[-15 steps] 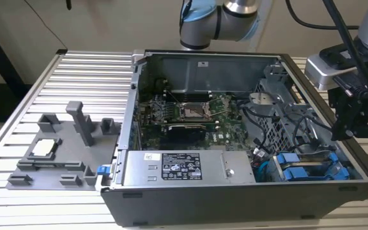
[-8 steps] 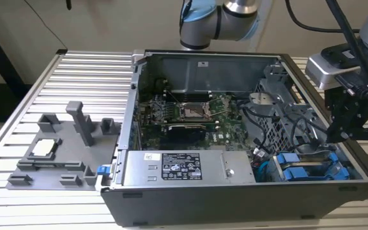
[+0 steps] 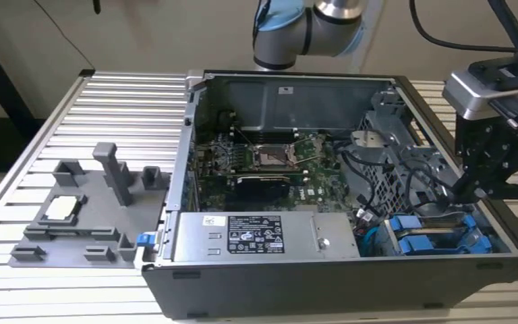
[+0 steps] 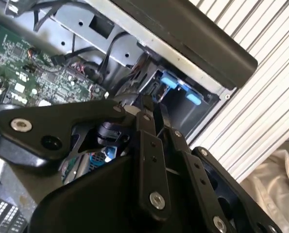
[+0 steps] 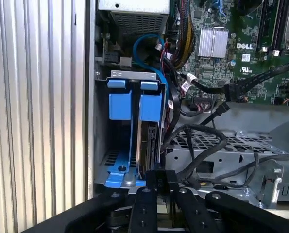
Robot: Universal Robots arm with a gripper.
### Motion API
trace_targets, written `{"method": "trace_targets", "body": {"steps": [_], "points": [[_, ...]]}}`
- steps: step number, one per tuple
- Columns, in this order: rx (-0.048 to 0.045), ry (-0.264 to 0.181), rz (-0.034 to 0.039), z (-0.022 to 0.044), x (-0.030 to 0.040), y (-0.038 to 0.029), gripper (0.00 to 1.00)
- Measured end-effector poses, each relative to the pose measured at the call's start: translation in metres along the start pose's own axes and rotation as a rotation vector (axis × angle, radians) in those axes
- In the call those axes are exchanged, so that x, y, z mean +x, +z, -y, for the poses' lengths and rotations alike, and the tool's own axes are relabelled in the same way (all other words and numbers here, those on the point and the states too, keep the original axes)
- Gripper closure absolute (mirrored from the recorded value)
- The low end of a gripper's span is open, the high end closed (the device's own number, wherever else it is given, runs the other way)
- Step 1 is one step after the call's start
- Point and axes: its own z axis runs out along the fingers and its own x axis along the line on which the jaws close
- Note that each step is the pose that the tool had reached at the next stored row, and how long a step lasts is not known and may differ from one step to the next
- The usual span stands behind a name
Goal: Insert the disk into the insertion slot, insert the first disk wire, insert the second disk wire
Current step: 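Insert the first disk wire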
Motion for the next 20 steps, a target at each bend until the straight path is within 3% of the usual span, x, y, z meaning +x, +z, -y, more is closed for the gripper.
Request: {"method": "trace_targets", "body": {"steps": [3, 7, 9, 14, 20], "points": [[-0.0103, 0.000, 0.0006, 0.0053, 0.0003, 0.0039, 0.81], [-0.0304, 0.001, 0.0015, 0.0067, 0.0005, 0.0076, 0.81], [-0.0360, 0.001, 0.0018, 0.0064, 0.0005, 0.0101, 0.81], [-0.0380, 0.001, 0.0020, 0.0056, 0.0010, 0.0187, 0.81], [-0.0390, 0.001, 0.0023, 0.0049, 0.0048, 0.0238, 0.81]]}}
